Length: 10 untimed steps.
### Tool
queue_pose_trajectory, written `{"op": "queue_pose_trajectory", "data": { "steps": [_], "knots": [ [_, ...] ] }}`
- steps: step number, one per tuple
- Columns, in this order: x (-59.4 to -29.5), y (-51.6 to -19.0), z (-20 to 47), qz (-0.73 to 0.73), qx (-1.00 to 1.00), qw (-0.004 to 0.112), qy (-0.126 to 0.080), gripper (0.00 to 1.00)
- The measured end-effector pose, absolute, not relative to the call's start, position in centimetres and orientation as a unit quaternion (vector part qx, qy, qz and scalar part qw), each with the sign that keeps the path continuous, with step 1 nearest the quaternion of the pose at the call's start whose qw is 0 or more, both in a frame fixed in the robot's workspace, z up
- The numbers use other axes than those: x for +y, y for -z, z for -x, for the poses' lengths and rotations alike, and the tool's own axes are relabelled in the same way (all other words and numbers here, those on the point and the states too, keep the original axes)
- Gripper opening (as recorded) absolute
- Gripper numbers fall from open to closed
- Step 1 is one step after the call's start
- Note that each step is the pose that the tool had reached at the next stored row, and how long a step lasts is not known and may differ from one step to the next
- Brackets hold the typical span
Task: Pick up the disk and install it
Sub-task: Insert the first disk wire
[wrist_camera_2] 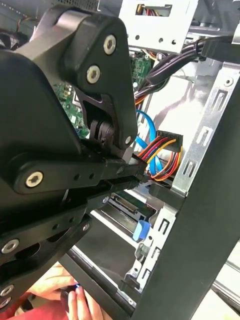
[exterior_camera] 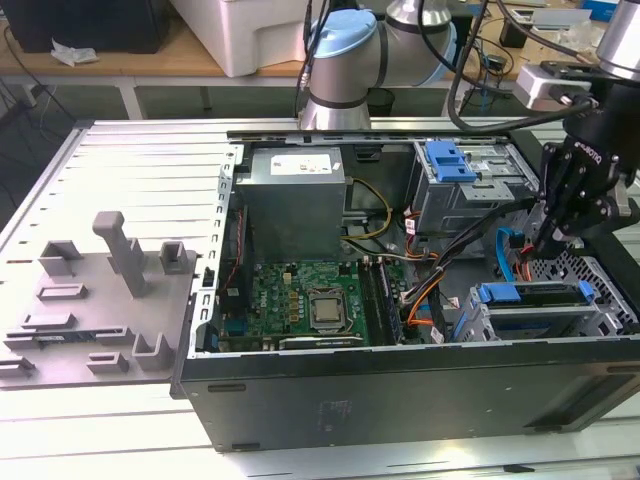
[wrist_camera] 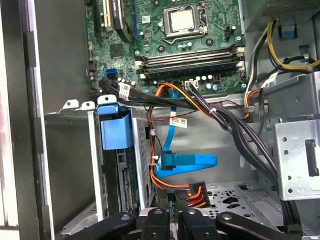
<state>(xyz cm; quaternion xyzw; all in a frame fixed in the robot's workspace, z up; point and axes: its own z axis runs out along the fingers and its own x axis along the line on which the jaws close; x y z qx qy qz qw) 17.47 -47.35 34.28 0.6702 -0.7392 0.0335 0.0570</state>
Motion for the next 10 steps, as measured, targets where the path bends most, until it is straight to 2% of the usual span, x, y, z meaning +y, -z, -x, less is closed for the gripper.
{"op": "queue_pose_trajectory", "data": {
  "steps": [10],
  "knots": [
    [-47.88, -34.31, -16.77, -0.677, -0.733, 0.048, -0.042, 0.16]
  ]
}}
